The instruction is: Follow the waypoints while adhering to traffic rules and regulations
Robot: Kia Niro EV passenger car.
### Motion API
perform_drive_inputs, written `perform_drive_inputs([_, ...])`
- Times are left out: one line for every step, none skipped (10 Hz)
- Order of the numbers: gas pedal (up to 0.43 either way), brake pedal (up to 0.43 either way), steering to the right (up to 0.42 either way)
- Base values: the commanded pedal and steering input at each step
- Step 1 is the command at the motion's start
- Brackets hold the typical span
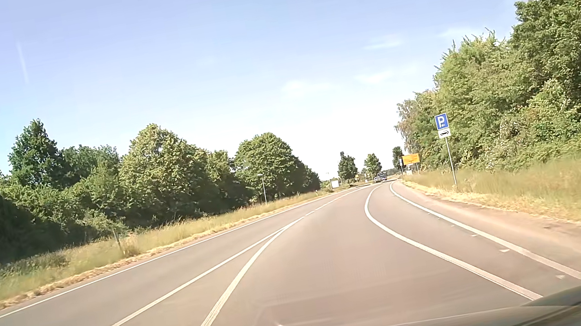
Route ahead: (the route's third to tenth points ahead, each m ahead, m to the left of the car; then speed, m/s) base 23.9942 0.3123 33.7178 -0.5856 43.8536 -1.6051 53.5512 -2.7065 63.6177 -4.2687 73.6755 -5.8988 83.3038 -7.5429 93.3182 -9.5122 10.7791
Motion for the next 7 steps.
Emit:
perform_drive_inputs([0.059, 0.030, 0.000])
perform_drive_inputs([0.059, 0.030, 0.001])
perform_drive_inputs([0.059, 0.030, 0.003])
perform_drive_inputs([0.059, 0.030, 0.004])
perform_drive_inputs([0.059, 0.030, 0.005])
perform_drive_inputs([0.059, 0.030, 0.006])
perform_drive_inputs([0.059, 0.030, 0.008])
